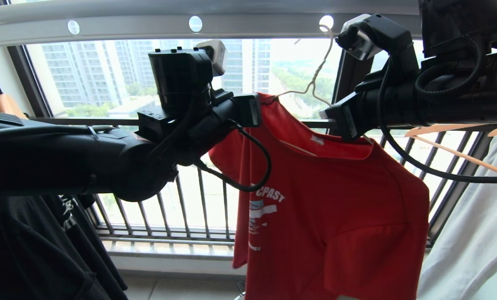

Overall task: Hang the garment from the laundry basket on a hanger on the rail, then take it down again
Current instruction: Take the clothes off the clothes rack

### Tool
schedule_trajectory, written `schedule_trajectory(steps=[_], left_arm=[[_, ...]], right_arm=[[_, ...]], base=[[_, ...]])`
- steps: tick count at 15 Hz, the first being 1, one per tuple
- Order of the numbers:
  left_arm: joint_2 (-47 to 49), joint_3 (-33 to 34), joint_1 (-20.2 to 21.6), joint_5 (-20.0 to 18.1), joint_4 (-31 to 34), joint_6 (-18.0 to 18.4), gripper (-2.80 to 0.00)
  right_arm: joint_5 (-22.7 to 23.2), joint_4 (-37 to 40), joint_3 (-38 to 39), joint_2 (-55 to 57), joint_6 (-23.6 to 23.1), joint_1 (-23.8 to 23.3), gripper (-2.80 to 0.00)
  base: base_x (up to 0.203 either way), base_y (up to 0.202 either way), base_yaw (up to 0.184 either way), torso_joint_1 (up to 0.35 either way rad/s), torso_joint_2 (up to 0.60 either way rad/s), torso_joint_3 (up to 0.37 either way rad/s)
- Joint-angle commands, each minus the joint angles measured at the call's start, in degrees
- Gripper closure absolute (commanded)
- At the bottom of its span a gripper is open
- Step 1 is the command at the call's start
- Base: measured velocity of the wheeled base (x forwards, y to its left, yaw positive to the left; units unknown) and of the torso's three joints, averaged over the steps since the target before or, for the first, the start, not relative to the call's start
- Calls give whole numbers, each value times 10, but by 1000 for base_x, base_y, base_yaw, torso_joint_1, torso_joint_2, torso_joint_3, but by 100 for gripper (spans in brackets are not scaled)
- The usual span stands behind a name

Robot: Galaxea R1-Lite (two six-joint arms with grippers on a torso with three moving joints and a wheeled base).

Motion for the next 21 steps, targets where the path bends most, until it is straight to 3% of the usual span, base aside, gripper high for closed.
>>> schedule_trajectory(steps=[1, 3, 4, 8, 12, 13, 19, 20, 21], left_arm=[[-5, 1, -3, 1, -2, -1, 0], [-6, 1, -3, 1, -2, -1, 0], [-9, 2, -4, 1, -2, 0, -280], [-42, 42, -12, -31, -2, -3, -280], [-94, 102, -13, -31, -1, 1, -280], [-119, 133, -12, -31, -2, 1, 0], [-275, 280, 18, -33, 5, -1, 0], [-279, 280, 24, -33, 5, 0, 0], [-279, 279, 25, -33, 5, 0, 0]], right_arm=[[0, 1, 0, 1, -2, 0, 0], [0, 1, -1, 1, -2, 0, 0], [0, 1, 0, 1, -2, 0, 0], [0, 0, -1, 2, -2, 0, 0], [0, -1, -1, 4, -2, 0, 0], [0, 0, -1, 4, -2, 0, 0], [0, 1, 0, 4, -2, 0, 0], [0, 0, 2, 0, -3, 0, -280], [0, -3, 1, 0, -5, 0, -280]], base=[[0, 0, 0, 0, 0, 0], [0, 0, 0, 0, 0, 0], [0, 0, 0, 0, 0, 0], [0, 0, 0, 0, 0, 0], [0, 0, 0, 0, 0, 0], [0, 0, 0, 0, 0, 0], [0, 0, 0, 0, 0, 0], [0, 0, 0, 0, 0, 0], [0, 0, 0, 0, 0, 0]])
